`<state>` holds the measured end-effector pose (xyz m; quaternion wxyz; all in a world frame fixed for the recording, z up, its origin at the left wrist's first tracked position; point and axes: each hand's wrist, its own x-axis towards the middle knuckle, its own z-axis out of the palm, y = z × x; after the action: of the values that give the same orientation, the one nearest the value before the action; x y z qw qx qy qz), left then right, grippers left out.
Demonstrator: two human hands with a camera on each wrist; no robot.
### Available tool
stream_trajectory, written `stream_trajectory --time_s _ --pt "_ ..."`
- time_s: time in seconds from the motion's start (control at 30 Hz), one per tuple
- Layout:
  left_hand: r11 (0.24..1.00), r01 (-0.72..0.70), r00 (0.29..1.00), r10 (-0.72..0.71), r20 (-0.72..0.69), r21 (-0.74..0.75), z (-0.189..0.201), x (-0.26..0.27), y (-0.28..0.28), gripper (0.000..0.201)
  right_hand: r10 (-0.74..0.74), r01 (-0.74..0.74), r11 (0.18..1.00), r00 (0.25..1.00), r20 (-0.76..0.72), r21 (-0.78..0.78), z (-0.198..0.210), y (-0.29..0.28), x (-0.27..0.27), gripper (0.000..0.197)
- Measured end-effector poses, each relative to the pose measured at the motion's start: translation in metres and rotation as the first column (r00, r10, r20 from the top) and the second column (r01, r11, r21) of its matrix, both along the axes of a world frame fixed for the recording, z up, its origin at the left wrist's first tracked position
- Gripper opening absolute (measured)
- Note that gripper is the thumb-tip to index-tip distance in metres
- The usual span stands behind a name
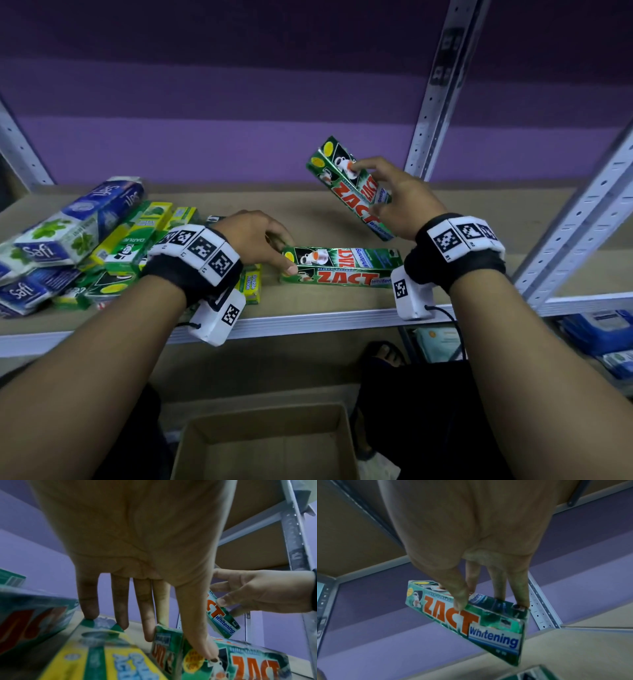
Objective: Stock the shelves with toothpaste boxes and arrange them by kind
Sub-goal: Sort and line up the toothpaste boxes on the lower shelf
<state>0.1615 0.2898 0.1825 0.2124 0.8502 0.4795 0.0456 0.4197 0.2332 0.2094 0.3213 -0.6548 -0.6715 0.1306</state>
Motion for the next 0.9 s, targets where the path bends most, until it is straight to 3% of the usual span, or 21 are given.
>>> stream_trajectory --time_s 0.27,0.5,0.73,0.9 --pt "0.998 -0.021 0.998 0.024 0.063 -0.052 -0.004 -0.005 -0.003 0.053 0.085 -0.032 0.967 0.976 0.202 -0.251 -0.003 0.008 -0.015 0.067" --pt "0.995 -0.083 0.976 0.091 0.198 -0.045 -0.009 -0.009 -0.007 0.062 0.185 -0.079 0.926 0.947 0.261 -0.370 -0.009 0.004 -0.025 0.061" --pt "0.998 -0.049 0.987 0.054 0.152 -0.038 -0.009 -0.007 -0.008 0.080 0.198 -0.052 0.910 0.926 0.320 -0.412 -0.008 0.003 -0.034 0.060" --pt "1.000 -0.027 0.994 0.027 0.103 -0.004 -0.009 -0.006 -0.010 0.076 0.207 -0.040 0.890 0.923 0.325 -0.454 -0.008 0.003 -0.038 0.057"
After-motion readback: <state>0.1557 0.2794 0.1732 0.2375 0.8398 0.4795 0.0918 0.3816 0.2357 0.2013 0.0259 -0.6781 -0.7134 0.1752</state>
